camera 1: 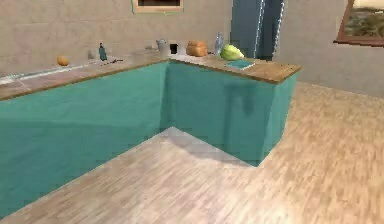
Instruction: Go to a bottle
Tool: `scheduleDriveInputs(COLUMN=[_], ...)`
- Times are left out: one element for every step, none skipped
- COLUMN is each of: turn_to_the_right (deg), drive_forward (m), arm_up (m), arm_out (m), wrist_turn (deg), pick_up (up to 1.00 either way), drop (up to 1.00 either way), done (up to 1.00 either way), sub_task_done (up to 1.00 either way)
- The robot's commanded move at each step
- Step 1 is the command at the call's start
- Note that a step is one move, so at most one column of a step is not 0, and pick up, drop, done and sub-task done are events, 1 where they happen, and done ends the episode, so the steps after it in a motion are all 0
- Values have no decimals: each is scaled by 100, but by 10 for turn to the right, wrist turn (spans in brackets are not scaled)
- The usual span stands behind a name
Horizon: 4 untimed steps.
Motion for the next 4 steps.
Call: scheduleDriveInputs(turn_to_the_right=[0,0,120,0], drive_forward=[100,35,0,0], arm_up=[0,0,0,0], arm_out=[0,0,0,0], wrist_turn=[0,0,0,0], pick_up=[0,0,0,0], drop=[0,0,0,0], done=[0,0,0,100], sub_task_done=[0,0,0,0])
